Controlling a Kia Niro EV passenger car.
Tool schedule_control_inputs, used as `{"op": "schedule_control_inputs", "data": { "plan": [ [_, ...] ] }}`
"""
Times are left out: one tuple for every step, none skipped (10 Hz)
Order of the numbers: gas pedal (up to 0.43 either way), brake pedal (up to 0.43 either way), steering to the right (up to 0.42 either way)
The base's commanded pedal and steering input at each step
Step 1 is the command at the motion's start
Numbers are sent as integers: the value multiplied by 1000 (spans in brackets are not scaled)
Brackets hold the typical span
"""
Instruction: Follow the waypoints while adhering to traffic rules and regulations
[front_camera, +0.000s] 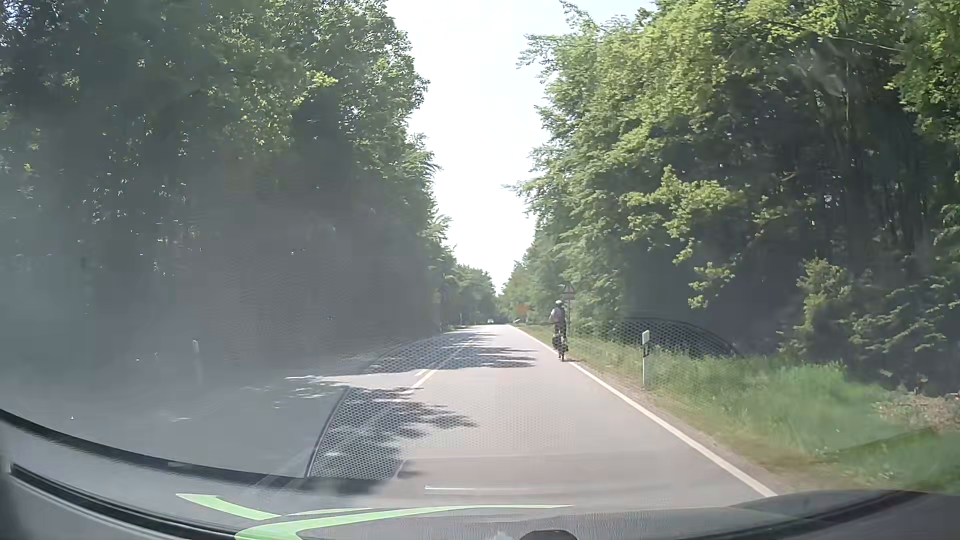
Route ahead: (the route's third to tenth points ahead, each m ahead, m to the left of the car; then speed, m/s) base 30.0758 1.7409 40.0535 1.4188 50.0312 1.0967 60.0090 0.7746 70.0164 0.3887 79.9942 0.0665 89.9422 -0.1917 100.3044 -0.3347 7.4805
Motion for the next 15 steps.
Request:
{"op": "schedule_control_inputs", "data": {
  "plan": [
    [118, 0, -4],
    [118, 0, -4],
    [118, 0, -4],
    [118, 0, -4],
    [118, 0, -4],
    [118, 0, -4],
    [118, 0, -4],
    [118, 0, -4],
    [118, 0, -5],
    [118, 0, -5],
    [118, 0, -5],
    [118, 0, -5],
    [87, 0, -5],
    [59, 0, -5],
    [59, 0, -5]
  ]
}}
